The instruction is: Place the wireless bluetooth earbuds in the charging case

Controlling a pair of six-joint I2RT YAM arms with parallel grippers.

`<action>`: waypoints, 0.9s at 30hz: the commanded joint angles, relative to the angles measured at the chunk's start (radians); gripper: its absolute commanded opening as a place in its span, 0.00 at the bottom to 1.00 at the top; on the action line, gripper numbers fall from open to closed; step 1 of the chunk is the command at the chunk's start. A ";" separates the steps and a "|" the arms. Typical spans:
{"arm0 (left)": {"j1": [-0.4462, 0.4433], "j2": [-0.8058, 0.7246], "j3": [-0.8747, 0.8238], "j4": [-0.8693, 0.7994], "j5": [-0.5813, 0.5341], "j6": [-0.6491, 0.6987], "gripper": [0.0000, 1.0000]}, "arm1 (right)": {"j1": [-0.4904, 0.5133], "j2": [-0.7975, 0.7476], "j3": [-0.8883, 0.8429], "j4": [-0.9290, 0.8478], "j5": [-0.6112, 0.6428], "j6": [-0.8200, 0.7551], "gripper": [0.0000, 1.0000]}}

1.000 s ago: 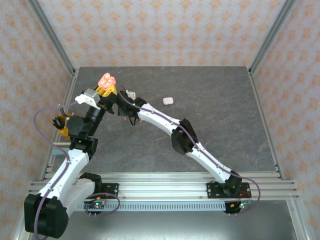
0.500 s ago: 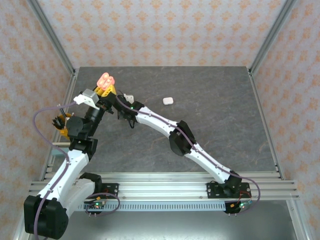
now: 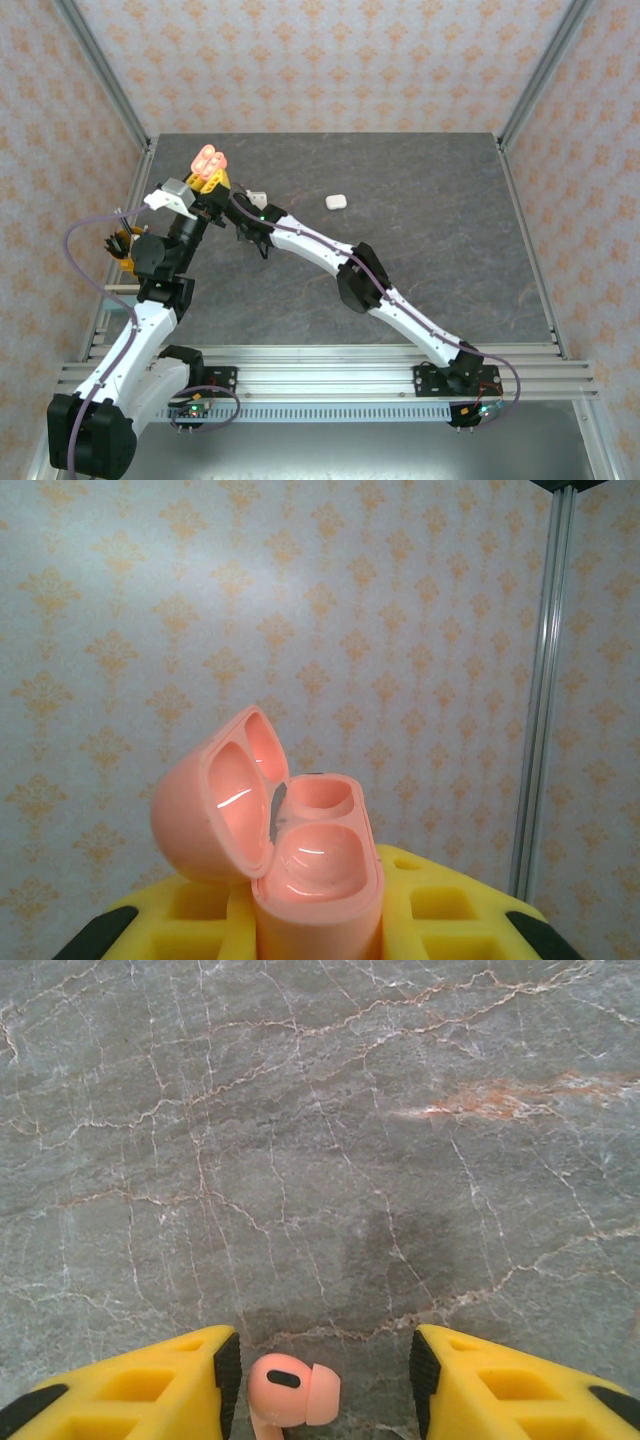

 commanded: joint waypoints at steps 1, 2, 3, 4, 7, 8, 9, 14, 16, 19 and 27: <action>0.008 -0.017 0.000 0.054 -0.022 -0.004 0.00 | 0.018 0.017 0.027 -0.092 0.032 -0.004 0.47; 0.008 -0.018 0.000 0.051 -0.022 -0.004 0.00 | 0.019 0.016 0.027 -0.102 0.036 -0.001 0.47; 0.008 -0.019 0.002 0.048 -0.023 -0.004 0.00 | 0.018 0.015 0.025 -0.110 0.039 -0.002 0.46; 0.008 -0.020 0.002 0.047 -0.024 -0.003 0.00 | 0.018 0.011 0.022 -0.116 0.044 -0.002 0.45; 0.008 -0.022 0.004 0.042 -0.025 -0.003 0.00 | 0.018 -0.009 -0.004 -0.116 0.057 -0.004 0.41; 0.008 -0.022 0.003 0.040 -0.027 -0.004 0.00 | 0.019 -0.017 -0.017 -0.110 0.059 -0.004 0.40; 0.008 -0.022 0.003 0.041 -0.027 -0.003 0.00 | 0.019 -0.023 -0.024 -0.108 0.061 -0.006 0.40; 0.008 -0.024 0.006 0.030 -0.026 -0.004 0.00 | 0.017 -0.034 -0.031 -0.129 0.076 -0.001 0.38; 0.008 -0.024 0.008 0.027 -0.026 -0.003 0.00 | 0.009 -0.043 -0.048 -0.141 0.078 0.013 0.37; 0.008 -0.028 0.011 0.019 -0.028 0.001 0.00 | -0.003 -0.076 -0.101 -0.149 0.082 0.033 0.35; 0.008 -0.028 0.013 0.014 -0.028 0.003 0.00 | -0.017 -0.164 -0.231 -0.150 0.102 0.037 0.33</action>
